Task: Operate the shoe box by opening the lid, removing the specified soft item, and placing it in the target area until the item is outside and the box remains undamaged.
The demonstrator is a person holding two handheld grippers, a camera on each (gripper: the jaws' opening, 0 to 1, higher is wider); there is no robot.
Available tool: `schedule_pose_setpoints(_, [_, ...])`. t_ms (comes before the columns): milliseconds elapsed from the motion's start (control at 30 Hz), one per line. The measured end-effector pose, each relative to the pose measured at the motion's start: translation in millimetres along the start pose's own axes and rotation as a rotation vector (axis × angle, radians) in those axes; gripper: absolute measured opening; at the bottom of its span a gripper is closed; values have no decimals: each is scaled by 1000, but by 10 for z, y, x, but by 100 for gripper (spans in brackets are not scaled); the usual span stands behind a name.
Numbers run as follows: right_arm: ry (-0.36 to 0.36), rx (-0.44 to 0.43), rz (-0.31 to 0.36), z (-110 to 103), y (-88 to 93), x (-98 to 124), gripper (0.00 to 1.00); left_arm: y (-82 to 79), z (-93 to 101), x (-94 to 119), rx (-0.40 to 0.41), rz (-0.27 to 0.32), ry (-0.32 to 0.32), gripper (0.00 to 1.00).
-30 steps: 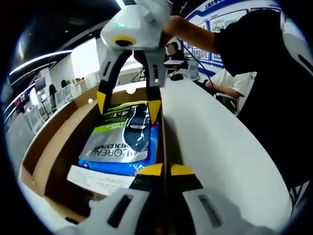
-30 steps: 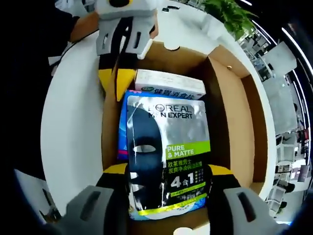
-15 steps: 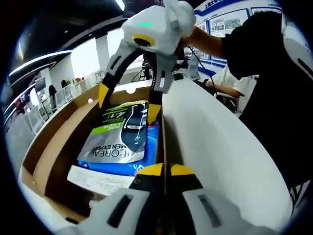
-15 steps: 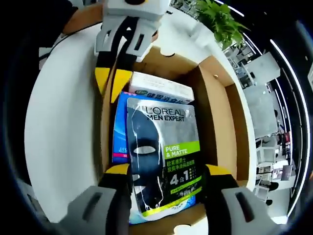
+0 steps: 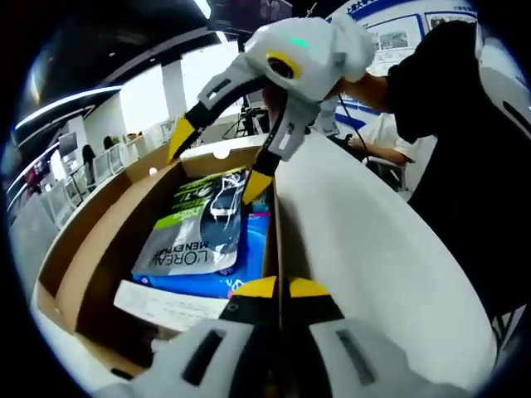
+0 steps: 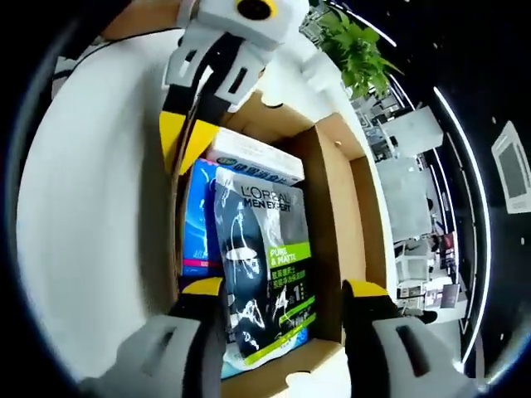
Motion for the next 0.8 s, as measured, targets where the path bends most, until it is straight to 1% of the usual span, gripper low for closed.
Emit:
schedule_pose_setpoints(33, [27,15,-2,9,-7,10,58,0,1,0,0,0,0,2])
schedule_pose_setpoints(133, [66,55,7,10,-28,22,60,0,2,1,-1,0,-1,2])
schedule_pose_setpoints(200, [76,59,9,13,-31,22,61,0,3,2,1,0,-2,2])
schedule_pose_setpoints(300, [101,38,16,74,-36,41,62,0,2,4,0,2,-1,2])
schedule_pose_setpoints(400, [129,45,15,117,-51,62,64,0,1,5,0,2,-1,2])
schedule_pose_setpoints(500, [147,87,12,122,-81,81,64,-1,1,6,-1,2,-1,2])
schedule_pose_setpoints(600, [160,120,18,127,-113,109,58,-1,2,8,0,2,-2,2])
schedule_pose_setpoints(700, [233,143,11,225,-134,165,58,-1,1,7,1,2,-1,2])
schedule_pose_setpoints(733, [247,170,-9,253,-117,158,58,-1,0,7,-1,2,-1,2])
schedule_pose_setpoints(800, [244,166,-3,257,-91,112,57,-1,1,8,0,2,-1,2])
Point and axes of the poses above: the point that each gripper's makers call its tool centre point, and the gripper's own axes: x roughly backward along the fingers, z roughly to its right, y roughly out of its underside, the point moved 7 cm from there along x, roughly backward along the fingers, and after that the axes turned 11 degrees about z, right-handed, at the moved point
